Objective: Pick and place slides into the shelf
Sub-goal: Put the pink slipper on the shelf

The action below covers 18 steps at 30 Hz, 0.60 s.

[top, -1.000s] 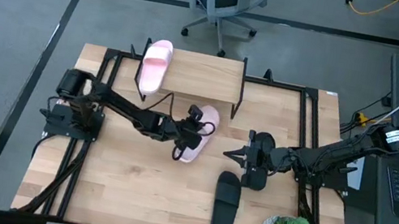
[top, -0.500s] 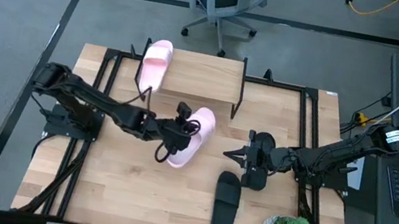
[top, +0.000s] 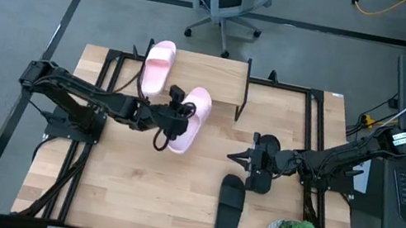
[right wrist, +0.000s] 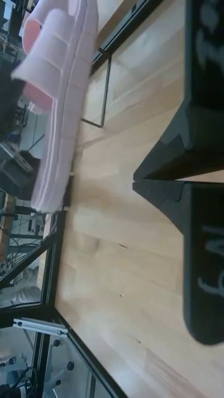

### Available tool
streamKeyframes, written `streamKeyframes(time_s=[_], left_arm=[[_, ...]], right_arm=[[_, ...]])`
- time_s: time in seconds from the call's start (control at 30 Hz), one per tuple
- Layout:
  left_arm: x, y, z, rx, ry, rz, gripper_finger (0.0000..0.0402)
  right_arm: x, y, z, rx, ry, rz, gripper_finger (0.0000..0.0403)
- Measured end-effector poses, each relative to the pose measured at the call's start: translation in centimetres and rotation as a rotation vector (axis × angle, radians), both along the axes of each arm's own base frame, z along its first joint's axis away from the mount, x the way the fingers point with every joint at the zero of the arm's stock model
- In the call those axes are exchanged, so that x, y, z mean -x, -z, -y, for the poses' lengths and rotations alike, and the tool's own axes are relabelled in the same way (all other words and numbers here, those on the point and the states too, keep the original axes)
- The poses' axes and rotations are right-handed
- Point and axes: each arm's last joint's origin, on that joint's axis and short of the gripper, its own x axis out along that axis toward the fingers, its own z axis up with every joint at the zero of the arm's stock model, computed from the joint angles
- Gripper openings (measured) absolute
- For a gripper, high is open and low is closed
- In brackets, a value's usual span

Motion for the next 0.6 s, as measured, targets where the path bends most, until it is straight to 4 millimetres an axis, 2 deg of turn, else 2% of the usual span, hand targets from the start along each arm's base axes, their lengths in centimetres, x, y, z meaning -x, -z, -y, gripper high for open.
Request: streamKeyframes(time_s=[0.37, 0.6], left_arm=[[0.2, -3.4, -3.5, 0.021, -0.061, -0.068, 0.0002], [0.5, -4.4, -6.1, 0.025, -0.080, -0.089, 0.0002]], right_arm=[[0.0, 0.0, 0.0, 0.008, -0.001, 0.000, 0.0010], [0.0, 0.0, 0.0, 0.028, -0.005, -0.001, 0.0010]])
